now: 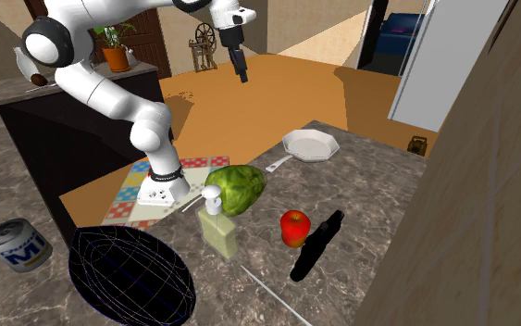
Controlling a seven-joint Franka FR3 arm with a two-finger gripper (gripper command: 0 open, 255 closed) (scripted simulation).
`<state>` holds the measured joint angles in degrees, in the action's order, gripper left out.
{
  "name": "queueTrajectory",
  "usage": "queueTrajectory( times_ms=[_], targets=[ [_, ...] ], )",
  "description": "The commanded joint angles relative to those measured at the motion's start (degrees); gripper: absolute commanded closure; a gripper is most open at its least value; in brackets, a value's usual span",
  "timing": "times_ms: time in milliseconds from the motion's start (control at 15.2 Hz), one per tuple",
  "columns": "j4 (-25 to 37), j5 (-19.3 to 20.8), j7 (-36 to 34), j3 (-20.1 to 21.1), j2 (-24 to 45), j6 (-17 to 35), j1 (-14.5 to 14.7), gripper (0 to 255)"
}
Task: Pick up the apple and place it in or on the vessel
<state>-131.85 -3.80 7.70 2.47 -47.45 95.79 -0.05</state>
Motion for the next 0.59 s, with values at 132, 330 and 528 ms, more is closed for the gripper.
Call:
queueTrajectory(
  times_ms=[132,330,528],
  targets=[
    [-2.26,1.70,3.50,-2.12,-0.27,1.29,-0.24,0],
    [-5.12,4.41,8.73,-5.40,-0.10,3.44,-0.74,0],
    [-7.35,7.25,13.93,-8.77,0.81,5.87,-1.37,0]
  ],
)
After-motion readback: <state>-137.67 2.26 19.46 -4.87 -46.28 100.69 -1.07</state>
